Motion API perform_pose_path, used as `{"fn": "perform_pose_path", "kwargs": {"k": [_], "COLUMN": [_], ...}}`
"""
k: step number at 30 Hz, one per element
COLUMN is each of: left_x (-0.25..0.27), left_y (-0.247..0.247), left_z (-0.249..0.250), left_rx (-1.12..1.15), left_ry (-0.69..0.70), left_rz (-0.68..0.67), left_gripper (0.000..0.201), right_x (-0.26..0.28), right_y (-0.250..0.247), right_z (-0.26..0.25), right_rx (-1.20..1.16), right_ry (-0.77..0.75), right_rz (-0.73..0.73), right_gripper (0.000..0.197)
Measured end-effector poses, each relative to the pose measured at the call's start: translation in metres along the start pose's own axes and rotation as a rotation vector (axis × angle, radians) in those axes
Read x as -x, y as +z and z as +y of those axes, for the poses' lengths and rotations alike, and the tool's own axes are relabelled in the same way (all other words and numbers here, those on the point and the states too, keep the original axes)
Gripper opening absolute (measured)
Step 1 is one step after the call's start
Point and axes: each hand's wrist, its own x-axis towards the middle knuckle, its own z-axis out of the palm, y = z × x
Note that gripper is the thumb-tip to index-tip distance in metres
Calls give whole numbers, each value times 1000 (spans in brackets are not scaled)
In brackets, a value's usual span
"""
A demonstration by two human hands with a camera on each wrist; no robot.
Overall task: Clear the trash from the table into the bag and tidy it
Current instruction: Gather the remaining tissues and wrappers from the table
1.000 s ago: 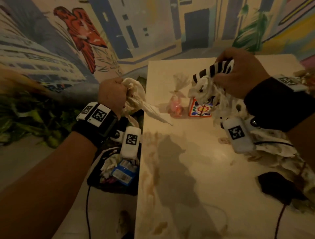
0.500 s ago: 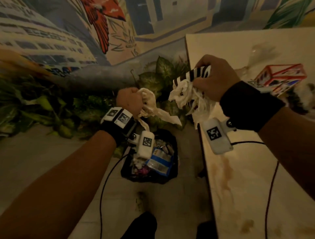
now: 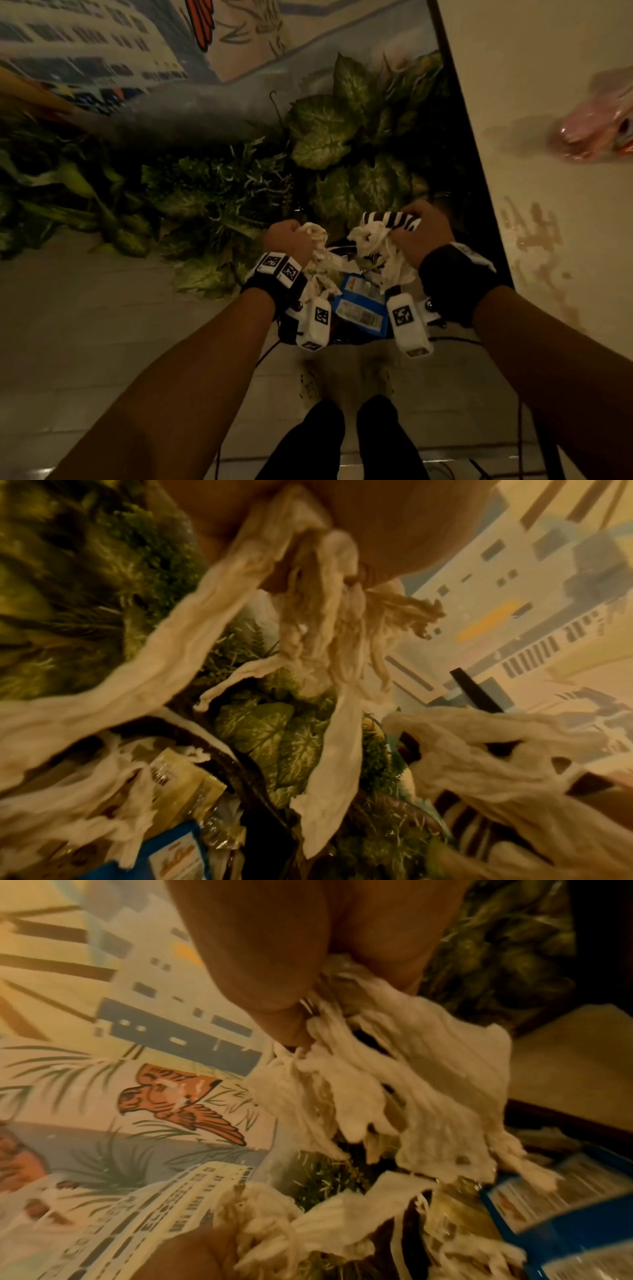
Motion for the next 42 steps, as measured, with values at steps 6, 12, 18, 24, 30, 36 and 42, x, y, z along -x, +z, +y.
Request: {"fn": "perform_pose_path", "kwargs": {"k": [6,12,18,24,30,36,42], "left_x": [-25,-44,-57,-66,-74,-82,-70], "left_y": [53,118,171,198,214,218,188], "left_z": [-32,-75,-112,-141,-149,-152,-145], "left_rx": [64,98,-189,-324,-372,-370,-320], "left_ry": [-144,-148,-79,-87,-58,-66,-70], "left_rz": [-50,-127,-227,-365,-391,-439,-506], "left_gripper": [18,33,63,82,89,99,101], "right_x": [-19,-37,-61,-80,-95,-108,-94], "right_y": [58,104,147,179,192,207,186], "right_z": [49,97,137,152,165,174,160], "right_rx": [-139,-51,98,170,275,288,143], "right_ry": [184,292,356,335,173,249,314], "right_rz": [2,-30,-136,-251,-316,-357,-331], "right_gripper": [18,16,21,20,43,55,54]}}
